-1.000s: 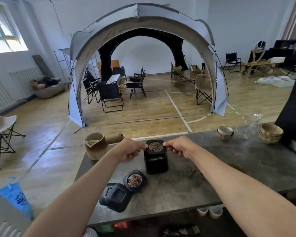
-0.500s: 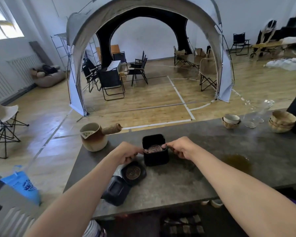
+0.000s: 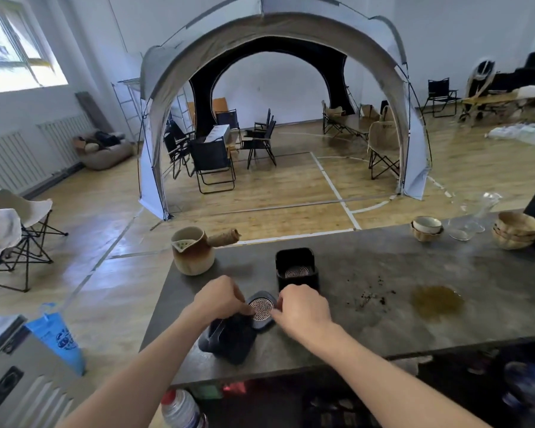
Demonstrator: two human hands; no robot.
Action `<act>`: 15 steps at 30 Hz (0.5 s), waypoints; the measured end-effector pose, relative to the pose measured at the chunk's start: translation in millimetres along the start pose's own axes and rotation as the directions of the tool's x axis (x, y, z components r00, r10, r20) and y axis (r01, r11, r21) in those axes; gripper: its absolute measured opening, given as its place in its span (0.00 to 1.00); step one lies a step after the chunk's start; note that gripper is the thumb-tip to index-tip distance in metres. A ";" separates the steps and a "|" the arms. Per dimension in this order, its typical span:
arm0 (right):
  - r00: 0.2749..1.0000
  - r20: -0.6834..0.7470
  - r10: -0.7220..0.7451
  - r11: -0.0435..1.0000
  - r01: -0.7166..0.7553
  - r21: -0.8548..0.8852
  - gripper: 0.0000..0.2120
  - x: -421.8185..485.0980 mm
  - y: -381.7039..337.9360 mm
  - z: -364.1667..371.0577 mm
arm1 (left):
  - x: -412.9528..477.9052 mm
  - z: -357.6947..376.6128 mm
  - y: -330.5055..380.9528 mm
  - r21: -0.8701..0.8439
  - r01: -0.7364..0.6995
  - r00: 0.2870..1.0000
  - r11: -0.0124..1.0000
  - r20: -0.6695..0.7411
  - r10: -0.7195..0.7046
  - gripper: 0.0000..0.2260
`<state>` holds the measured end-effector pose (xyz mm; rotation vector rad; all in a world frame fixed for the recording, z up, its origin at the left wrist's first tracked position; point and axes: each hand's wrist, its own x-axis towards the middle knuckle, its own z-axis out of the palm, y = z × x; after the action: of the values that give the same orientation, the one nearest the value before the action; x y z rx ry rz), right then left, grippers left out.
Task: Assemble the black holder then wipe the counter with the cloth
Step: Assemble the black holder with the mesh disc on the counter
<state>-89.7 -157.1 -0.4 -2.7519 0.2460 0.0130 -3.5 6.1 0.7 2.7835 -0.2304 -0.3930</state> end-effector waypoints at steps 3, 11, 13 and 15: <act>0.999 -0.008 0.041 0.999 -0.041 0.005 0.14 -3.2 -7.2 18.1 | -2.1 1.6 -3.6 -0.113 0.012 1.000 0.993 0.002 -0.012 0.09; 0.988 0.048 0.148 0.844 -0.152 0.515 0.14 -3.4 2.9 19.0 | -16.3 -17.5 -10.1 -0.803 0.153 0.982 0.576 0.189 0.003 0.12; 0.993 -0.006 0.119 0.833 -0.097 0.545 0.16 -3.1 4.2 9.2 | -19.1 -26.2 -9.4 -0.829 0.110 0.985 0.549 0.166 0.054 0.11; 0.994 -0.059 0.096 0.801 -0.042 0.597 0.12 0.4 6.0 -5.3 | -18.1 -34.6 -4.5 -0.861 0.075 0.983 0.503 0.149 0.108 0.08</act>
<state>-90.4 -164.6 2.4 -2.1103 0.3121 -0.1427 -10.0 24.0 35.1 1.7189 -0.0574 -0.5681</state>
